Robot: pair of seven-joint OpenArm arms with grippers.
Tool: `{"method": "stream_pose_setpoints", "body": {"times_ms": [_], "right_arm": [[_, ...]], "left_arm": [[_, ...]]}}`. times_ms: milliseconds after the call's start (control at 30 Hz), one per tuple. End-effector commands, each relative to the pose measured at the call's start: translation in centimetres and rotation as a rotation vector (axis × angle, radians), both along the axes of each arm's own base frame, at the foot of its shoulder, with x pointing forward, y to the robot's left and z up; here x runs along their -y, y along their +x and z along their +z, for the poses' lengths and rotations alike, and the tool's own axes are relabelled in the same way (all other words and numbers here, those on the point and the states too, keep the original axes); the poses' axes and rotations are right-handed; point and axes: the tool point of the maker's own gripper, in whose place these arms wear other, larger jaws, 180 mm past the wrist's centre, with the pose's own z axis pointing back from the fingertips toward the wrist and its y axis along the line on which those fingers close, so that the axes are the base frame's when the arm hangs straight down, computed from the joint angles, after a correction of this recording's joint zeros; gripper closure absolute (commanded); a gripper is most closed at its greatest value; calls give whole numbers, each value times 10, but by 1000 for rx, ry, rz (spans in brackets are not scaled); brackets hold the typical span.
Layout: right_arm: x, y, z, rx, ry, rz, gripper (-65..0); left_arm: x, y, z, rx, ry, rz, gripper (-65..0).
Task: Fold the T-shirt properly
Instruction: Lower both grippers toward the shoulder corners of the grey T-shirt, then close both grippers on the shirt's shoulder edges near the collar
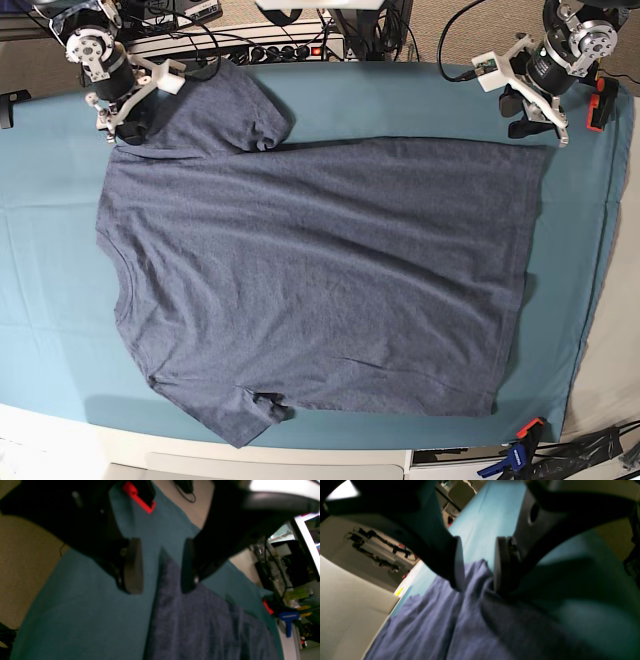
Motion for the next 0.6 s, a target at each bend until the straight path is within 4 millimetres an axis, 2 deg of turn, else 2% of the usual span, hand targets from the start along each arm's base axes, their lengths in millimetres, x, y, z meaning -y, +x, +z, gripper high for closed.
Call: {"method": "stream_pose_setpoints", "body": {"times_ms": [0,100,300,567], "right_arm": [[-3,3,3,-2,14,21,-212],[-8,5,2,-11,50,25,-212],[-22,-8,-9,-85,83,68,-212],[-70,-35,-34,-174,137,152,-212]], "left_arm": [[2,3,7,22,-7,-10,-269],[2,3,7,23,-7,-11,-269],[2,3,7,23,-7,-10,-269],[-2,3,6,19,10,6,-269]]}}
